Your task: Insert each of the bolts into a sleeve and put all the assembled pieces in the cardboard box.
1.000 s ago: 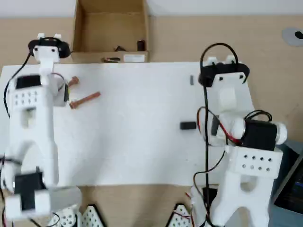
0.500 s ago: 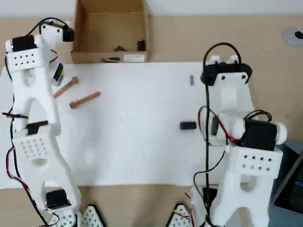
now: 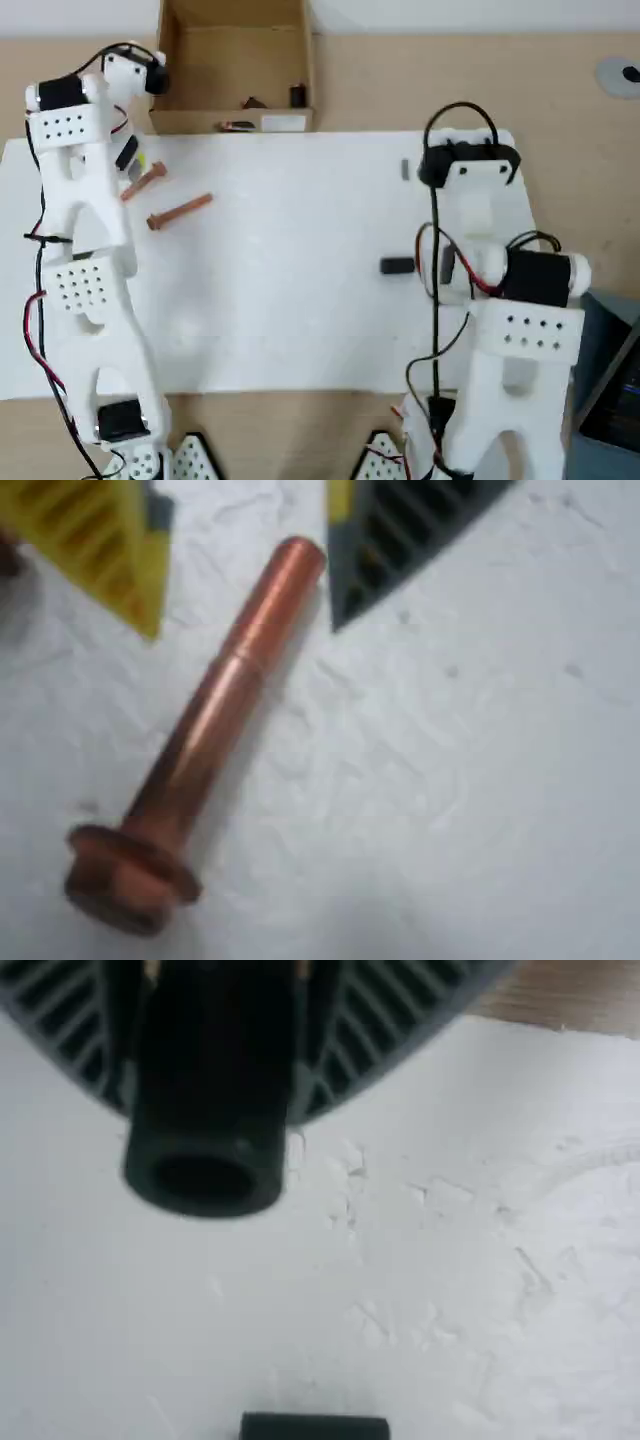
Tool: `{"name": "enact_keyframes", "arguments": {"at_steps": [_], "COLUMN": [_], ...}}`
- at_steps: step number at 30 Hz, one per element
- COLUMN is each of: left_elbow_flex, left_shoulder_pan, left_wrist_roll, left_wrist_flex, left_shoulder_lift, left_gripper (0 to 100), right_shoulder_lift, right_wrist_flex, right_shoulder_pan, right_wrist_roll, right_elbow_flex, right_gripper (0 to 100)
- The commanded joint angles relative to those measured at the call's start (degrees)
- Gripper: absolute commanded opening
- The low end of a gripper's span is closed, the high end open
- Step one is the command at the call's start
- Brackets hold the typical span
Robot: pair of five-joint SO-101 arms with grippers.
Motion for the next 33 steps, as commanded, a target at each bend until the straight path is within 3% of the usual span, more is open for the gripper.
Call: {"name": "enact_keyframes", "arguments": {"at_steps": [1,8,33], "left_elbow_flex": [-3.2,-2.5,-3.0], "left_shoulder_pan": [3.0,5.9,2.9], "left_wrist_roll": [-0.3,-0.3,-0.4], "left_wrist_flex": [0.2,-2.1,-11.5], "left_shoulder_lift": [-0.4,0.1,10.6], "left_gripper": [13,13,12], "right_shoulder_lift": [-1.0,-1.0,-1.2], "right_wrist_flex": [-1.2,-1.2,-0.9], "right_shoulder_pan": [0.7,0.7,0.7], "right_wrist_roll": [-0.3,-0.2,-0.2], "right_elbow_flex": [0.0,0.0,0.0], "right_gripper": [1.0,1.0,1.0]}}
